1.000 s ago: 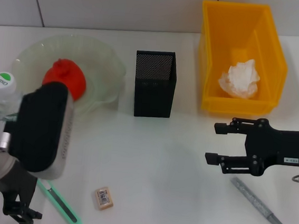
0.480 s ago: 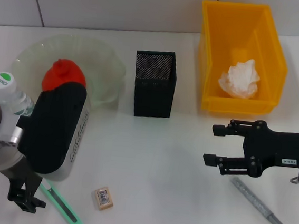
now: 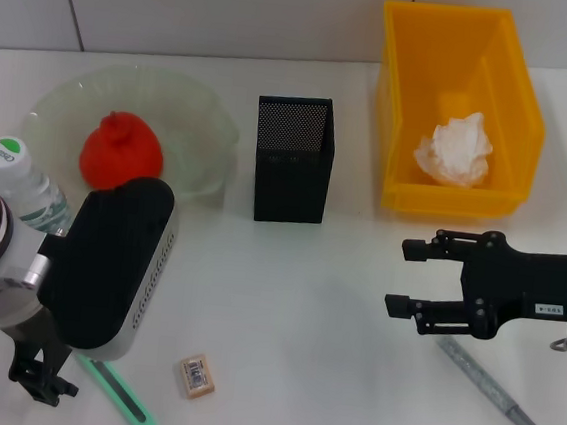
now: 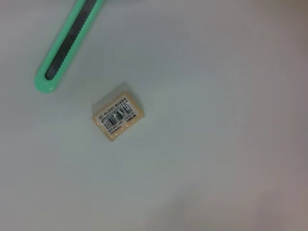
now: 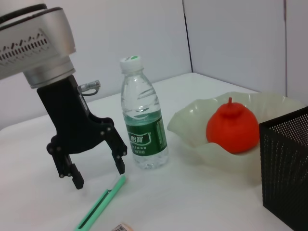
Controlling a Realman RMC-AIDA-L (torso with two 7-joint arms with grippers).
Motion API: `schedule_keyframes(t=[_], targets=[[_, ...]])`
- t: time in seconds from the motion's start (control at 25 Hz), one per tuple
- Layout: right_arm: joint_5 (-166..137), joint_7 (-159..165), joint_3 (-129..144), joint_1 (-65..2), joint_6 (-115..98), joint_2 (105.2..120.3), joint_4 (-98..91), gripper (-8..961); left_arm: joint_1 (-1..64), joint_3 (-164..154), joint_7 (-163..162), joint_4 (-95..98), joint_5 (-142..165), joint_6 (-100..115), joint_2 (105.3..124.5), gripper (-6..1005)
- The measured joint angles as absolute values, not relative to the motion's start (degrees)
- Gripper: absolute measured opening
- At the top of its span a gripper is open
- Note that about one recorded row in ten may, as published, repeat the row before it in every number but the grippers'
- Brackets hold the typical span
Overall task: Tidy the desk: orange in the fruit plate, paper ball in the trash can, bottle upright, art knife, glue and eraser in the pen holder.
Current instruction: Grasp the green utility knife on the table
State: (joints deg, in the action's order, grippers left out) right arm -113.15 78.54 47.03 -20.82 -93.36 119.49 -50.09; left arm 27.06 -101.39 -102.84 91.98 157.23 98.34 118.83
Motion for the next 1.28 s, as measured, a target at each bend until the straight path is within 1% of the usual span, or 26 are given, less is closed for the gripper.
schedule_keyframes(t=[1.28], targets=[[-112.41,78.56,47.02,-19.95,-94.93,119.54,-50.28,767,28.35,-101.48,-102.87,87.92,156.59,95.88,119.09,772]])
